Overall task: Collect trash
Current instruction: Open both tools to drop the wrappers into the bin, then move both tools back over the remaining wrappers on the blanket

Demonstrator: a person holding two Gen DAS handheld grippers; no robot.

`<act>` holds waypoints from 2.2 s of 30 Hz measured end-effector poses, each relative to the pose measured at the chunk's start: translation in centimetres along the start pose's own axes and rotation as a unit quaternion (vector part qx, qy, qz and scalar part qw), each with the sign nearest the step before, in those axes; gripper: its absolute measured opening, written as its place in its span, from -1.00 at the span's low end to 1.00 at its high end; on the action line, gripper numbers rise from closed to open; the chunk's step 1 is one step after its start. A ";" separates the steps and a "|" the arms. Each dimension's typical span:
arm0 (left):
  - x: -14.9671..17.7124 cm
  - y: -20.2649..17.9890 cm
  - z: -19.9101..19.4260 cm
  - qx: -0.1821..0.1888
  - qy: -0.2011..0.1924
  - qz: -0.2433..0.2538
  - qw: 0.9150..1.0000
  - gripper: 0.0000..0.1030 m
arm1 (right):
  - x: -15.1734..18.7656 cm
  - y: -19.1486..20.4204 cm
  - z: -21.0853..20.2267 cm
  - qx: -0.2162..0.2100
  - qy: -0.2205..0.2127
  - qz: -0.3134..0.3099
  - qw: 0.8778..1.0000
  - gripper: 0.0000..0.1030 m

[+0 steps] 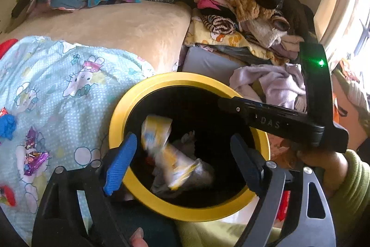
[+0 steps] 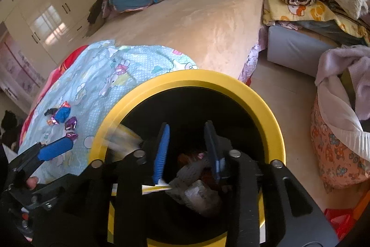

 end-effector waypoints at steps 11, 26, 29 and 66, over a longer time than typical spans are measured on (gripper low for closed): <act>0.4 1.2 -1.4 -0.026 -0.011 -0.023 0.999 0.86 | -0.4 1.0 -0.7 0.004 -0.019 -0.010 1.000 -0.16; 0.5 3.9 -6.4 -0.085 -0.059 -0.051 0.993 0.87 | -0.3 5.3 -2.8 -0.012 -0.063 -0.070 0.996 0.23; 0.4 4.7 -7.6 -0.095 -0.072 -0.061 0.991 0.87 | -0.1 6.4 -3.2 -0.018 -0.070 -0.084 0.994 0.27; 1.8 14.4 -17.2 -0.200 -0.170 -0.165 0.951 0.87 | 3.0 18.7 -3.6 -0.108 -0.067 -0.178 0.976 0.35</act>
Point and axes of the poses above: each gripper's, at about its wrist camera, not at the fingertips, and z roughly the way its jaws point, y to its left, x to its underside, the point moved 2 cm from there along z, roughly the way its jaws point, and after that the axes turned 4 degrees about z, right-handed, at the moved point
